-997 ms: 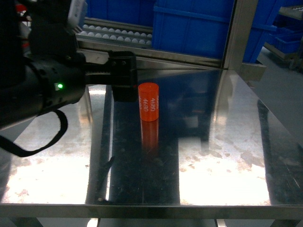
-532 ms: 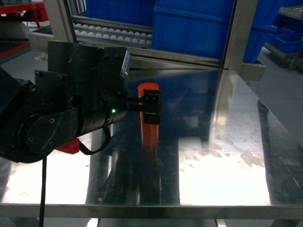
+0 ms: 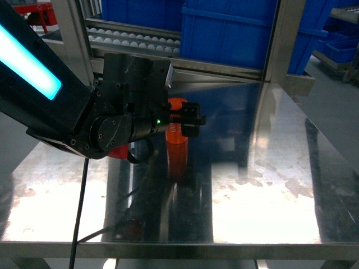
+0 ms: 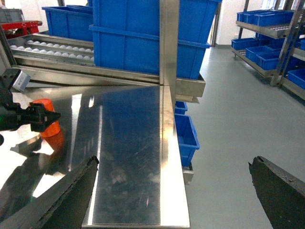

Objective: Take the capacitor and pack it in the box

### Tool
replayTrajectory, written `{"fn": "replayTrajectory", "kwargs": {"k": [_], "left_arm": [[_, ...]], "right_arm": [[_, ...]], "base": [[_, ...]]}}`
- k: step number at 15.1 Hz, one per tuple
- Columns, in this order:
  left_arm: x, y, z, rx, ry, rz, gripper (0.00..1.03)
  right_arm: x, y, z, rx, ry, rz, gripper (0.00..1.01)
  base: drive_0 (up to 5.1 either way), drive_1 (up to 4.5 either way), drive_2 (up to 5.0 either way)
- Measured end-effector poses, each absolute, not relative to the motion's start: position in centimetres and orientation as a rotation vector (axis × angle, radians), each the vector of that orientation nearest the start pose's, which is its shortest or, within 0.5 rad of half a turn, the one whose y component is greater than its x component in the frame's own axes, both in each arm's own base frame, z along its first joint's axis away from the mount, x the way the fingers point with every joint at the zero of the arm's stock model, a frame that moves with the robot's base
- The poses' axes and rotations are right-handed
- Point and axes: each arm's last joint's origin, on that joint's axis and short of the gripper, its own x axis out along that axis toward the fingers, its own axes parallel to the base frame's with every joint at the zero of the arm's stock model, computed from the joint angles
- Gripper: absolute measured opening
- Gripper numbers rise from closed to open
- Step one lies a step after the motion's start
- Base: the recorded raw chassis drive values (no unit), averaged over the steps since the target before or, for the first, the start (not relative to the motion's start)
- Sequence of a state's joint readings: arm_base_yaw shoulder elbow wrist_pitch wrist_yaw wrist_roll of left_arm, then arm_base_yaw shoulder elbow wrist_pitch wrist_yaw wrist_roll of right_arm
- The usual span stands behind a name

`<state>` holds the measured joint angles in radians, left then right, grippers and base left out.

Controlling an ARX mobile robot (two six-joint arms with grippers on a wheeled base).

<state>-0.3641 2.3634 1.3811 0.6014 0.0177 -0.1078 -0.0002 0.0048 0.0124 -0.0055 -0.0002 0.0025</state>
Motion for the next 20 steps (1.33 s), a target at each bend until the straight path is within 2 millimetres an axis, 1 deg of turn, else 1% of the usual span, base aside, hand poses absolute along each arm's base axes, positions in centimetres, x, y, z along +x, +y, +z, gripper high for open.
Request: {"fn": "replayTrajectory", "kwargs": {"k": [2,3,5,6,7,8,9,10,11,12,13,14,16,17,18,20], "left_arm": [[45.1,-17.2,8.0,-0.036,0.414,-0.354,0.52],[45.1,-17.2,8.0,-0.036,0.413,-0.352,0.47],[44.5,-16.9,8.3,-0.033,0.404,-0.337,0.46],[43.7,-16.2,9.1,-0.033,0.375,-0.303,0.46],[42.6,-15.2,11.3,-0.046,0.3,-0.275,0.46],[41.3,-13.9,14.2,-0.063,0.203,-0.238,0.46],[39.3,-12.1,18.2,-0.083,0.069,-0.181,0.46],[37.0,-10.5,21.0,-0.082,-0.03,-0.133,0.46],[33.9,-8.6,22.7,-0.079,-0.079,-0.066,0.46],[31.2,-7.3,22.9,-0.072,-0.075,-0.03,0.46],[28.1,-6.1,22.6,-0.062,-0.039,0.002,0.46],[25.5,-5.3,22.5,-0.054,-0.027,0.019,0.46],[20.0,-4.3,24.1,-0.06,-0.082,0.019,0.45],[18.2,-3.9,24.6,-0.066,-0.103,0.013,0.45],[17.5,-3.8,25.5,-0.08,-0.154,0.007,0.45],[17.6,-3.8,25.4,-0.077,-0.142,0.008,0.45]], "right_arm": [[9.7,0.0,16.7,0.002,-0.002,0.0,0.98],[9.7,0.0,16.7,0.002,-0.002,0.0,0.98],[9.7,0.0,16.7,0.002,-0.002,0.0,0.98],[9.7,0.0,16.7,0.002,-0.002,0.0,0.98],[9.7,0.0,16.7,0.002,-0.002,0.0,0.98],[9.7,0.0,16.7,0.002,-0.002,0.0,0.98],[9.7,0.0,16.7,0.003,-0.002,0.0,0.98],[9.7,0.0,16.7,0.002,-0.002,0.0,0.98],[9.7,0.0,16.7,0.002,-0.002,0.0,0.98],[9.7,0.0,16.7,0.002,-0.002,0.0,0.98],[9.7,0.0,16.7,0.002,-0.002,0.0,0.98],[9.7,0.0,16.7,0.003,-0.002,0.0,0.98],[9.7,0.0,16.7,0.002,-0.002,0.0,0.98],[9.7,0.0,16.7,0.002,-0.002,0.0,0.98],[9.7,0.0,16.7,0.002,-0.002,0.0,0.98],[9.7,0.0,16.7,0.002,-0.002,0.0,0.98]], "base": [[0.0,0.0,0.0],[0.0,0.0,0.0],[0.0,0.0,0.0],[0.0,0.0,0.0],[0.0,0.0,0.0],[0.0,0.0,0.0],[0.0,0.0,0.0],[0.0,0.0,0.0],[0.0,0.0,0.0],[0.0,0.0,0.0],[0.0,0.0,0.0],[0.0,0.0,0.0],[0.0,0.0,0.0],[0.0,0.0,0.0],[0.0,0.0,0.0],[0.0,0.0,0.0]]}}
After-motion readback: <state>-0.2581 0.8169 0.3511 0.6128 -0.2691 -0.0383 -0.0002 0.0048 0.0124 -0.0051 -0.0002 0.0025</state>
